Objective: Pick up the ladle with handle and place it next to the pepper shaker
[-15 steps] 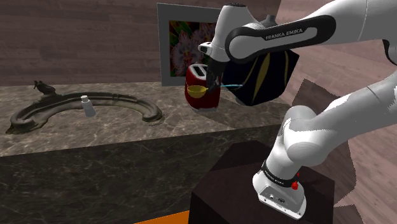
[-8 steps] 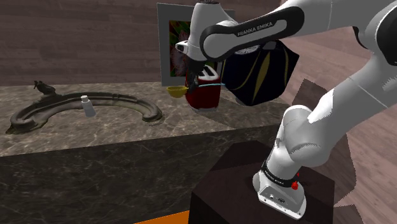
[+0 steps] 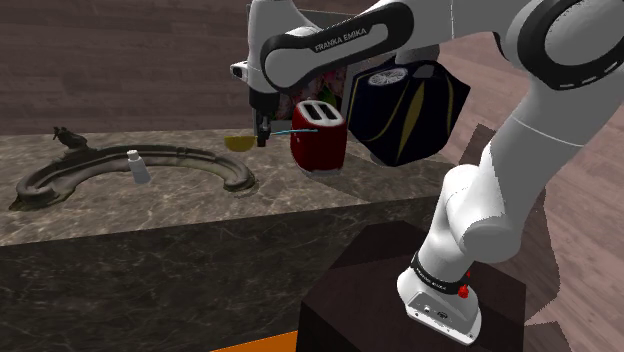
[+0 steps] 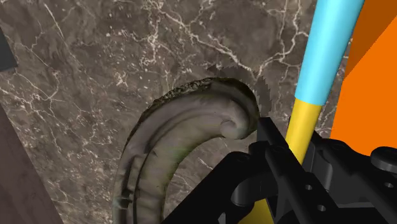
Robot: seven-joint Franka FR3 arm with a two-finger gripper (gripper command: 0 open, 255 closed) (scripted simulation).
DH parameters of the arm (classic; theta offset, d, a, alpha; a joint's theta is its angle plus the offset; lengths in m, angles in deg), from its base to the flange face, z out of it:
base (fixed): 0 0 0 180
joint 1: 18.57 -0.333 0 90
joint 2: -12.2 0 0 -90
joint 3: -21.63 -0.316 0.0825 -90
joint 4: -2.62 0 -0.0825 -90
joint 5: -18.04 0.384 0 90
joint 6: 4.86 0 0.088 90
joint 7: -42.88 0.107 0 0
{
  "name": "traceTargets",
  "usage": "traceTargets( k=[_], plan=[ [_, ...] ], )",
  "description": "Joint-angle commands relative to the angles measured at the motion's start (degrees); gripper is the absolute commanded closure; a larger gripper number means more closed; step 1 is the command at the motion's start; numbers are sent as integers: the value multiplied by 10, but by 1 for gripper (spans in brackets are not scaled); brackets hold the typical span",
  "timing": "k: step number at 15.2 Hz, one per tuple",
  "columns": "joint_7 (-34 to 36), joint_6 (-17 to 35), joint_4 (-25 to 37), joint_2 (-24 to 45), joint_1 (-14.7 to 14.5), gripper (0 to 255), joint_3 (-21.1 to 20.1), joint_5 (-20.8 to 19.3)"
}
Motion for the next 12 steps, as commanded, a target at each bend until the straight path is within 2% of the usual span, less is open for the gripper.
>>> traceTargets(
  k=[1,7,12],
  plan=[
    [11,-7,45,40,-7,255,-7,4],
    [38,-39,199,164,-23,255,-24,12],
    [55,-87,358,278,-35,255,-33,16]
  ],
)
